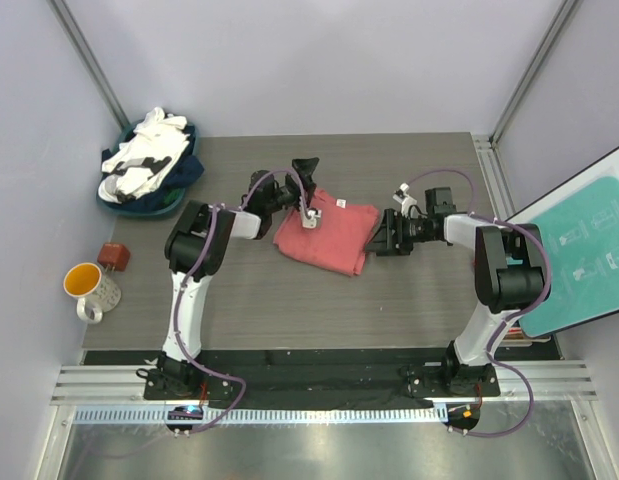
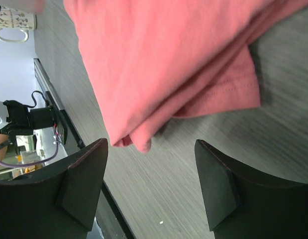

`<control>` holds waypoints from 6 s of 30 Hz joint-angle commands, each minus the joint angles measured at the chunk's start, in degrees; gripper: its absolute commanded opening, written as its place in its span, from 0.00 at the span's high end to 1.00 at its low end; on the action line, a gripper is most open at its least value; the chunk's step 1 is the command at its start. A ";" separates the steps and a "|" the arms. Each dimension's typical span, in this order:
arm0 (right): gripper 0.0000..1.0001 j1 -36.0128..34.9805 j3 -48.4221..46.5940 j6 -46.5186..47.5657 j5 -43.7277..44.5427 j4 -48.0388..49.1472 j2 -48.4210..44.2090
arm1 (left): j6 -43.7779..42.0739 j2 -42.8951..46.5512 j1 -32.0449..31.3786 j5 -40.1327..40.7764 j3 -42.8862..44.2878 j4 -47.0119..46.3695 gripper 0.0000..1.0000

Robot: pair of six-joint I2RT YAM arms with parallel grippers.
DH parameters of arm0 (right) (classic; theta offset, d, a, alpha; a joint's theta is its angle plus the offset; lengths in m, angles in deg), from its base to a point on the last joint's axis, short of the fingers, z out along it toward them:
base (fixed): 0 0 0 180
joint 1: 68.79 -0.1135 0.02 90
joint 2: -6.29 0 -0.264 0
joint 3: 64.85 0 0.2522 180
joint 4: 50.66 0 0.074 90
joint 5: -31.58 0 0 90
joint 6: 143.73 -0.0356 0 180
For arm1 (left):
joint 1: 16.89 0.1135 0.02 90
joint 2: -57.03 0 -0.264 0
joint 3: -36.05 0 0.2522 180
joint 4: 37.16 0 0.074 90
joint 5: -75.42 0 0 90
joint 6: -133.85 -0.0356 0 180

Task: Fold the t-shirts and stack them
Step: Fold the long partially folded tshirt into a neat square, then put the neatly folded tshirt into the corner of the board with the right arm

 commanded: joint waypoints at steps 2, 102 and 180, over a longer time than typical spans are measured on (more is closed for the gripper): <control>0.24 -0.22 1.96 0.68 -0.06 0.16 -4.32 | 7.05 5.15 -1.25 -1.26 -2.39 -16.14 0.00; 0.99 10.85 -62.90 48.93 67.00 -1.16 34.61 | 6.62 36.10 -8.63 17.89 -38.79 -11.22 0.00; 0.00 3.20 -19.40 2.55 45.66 0.34 -21.46 | 86.41 45.24 6.75 25.26 -8.38 35.72 0.00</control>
